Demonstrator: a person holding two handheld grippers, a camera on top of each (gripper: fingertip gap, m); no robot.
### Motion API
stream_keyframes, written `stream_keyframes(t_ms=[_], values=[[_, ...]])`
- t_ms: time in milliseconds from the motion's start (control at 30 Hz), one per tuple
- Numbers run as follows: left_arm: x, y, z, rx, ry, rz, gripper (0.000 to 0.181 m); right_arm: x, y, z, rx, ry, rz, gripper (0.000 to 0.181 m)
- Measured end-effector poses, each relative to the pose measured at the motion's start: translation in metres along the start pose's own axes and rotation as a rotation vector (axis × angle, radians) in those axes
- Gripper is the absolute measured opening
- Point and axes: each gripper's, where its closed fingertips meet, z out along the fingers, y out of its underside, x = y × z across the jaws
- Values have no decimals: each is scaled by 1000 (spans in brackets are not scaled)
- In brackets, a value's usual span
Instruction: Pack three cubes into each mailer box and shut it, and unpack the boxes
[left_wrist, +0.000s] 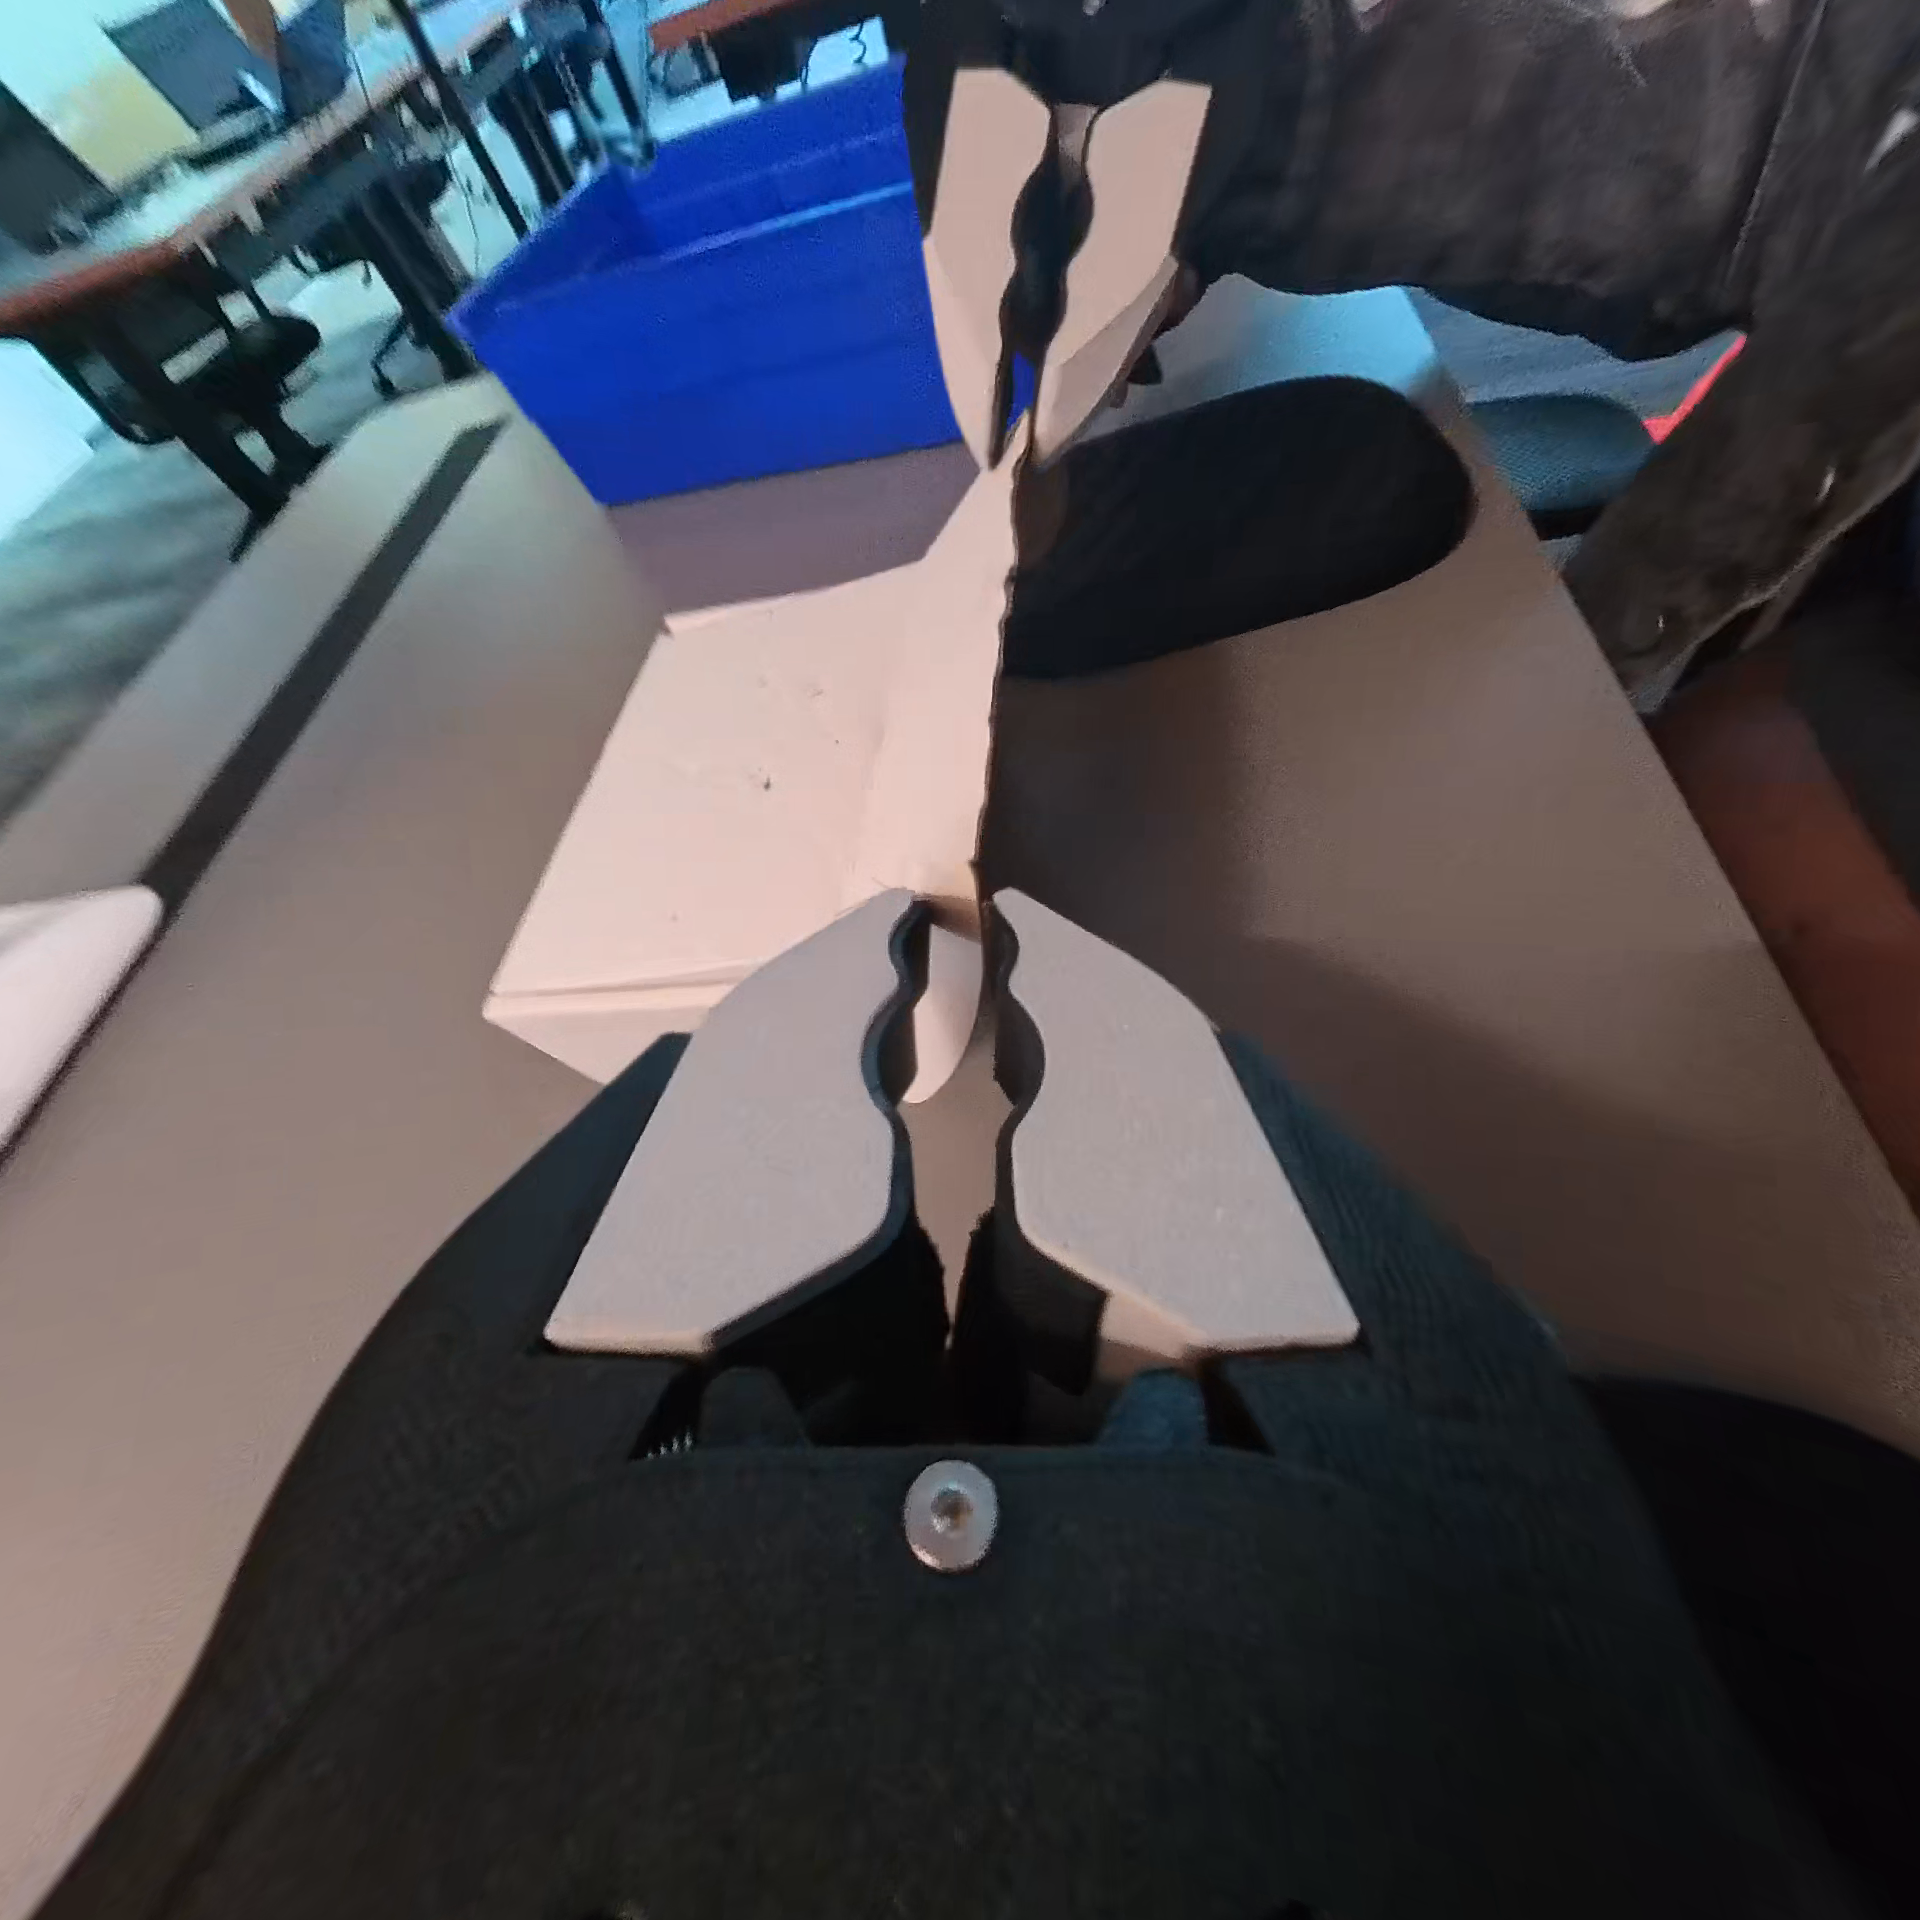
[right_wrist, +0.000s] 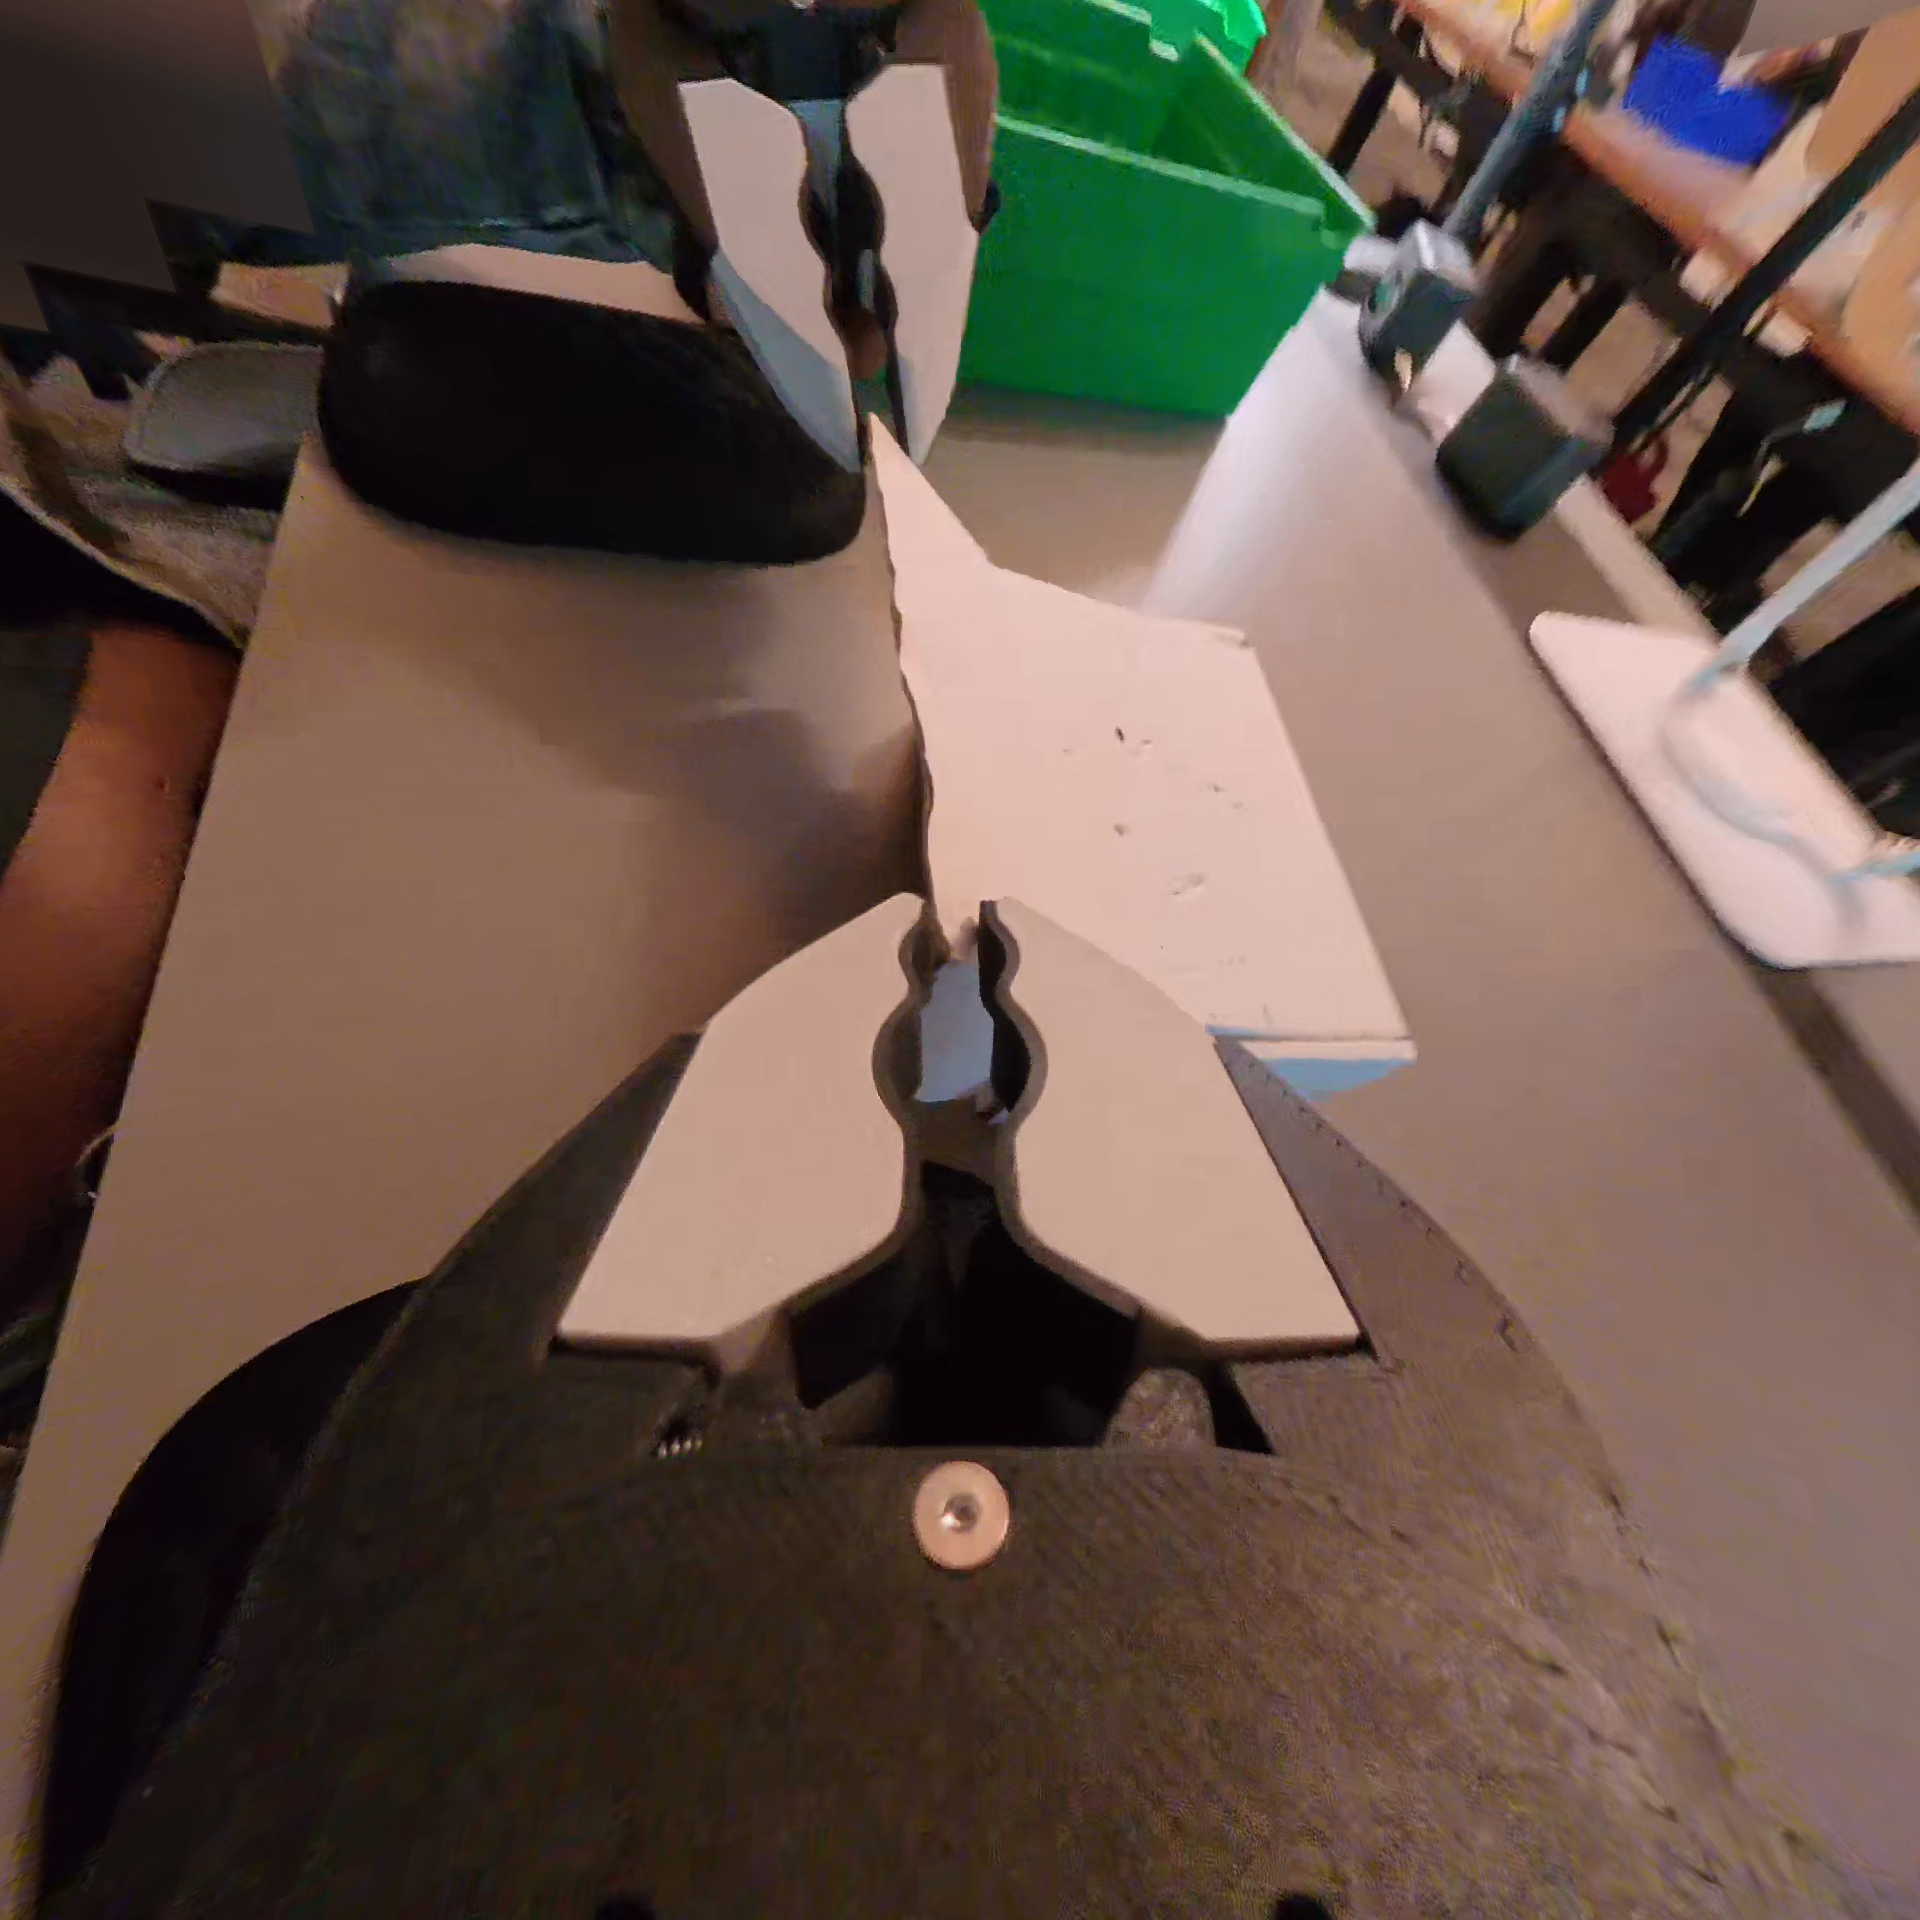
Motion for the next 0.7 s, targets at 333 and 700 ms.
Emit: stream_keyframes(t_ms=[333,700], values=[[-21,20,15,-84,-22,-63,34,35,23,13,-66,51,65,21],[-24,61,46,-254,-7,-71,100,36,76,33,-324,32,69,92]])
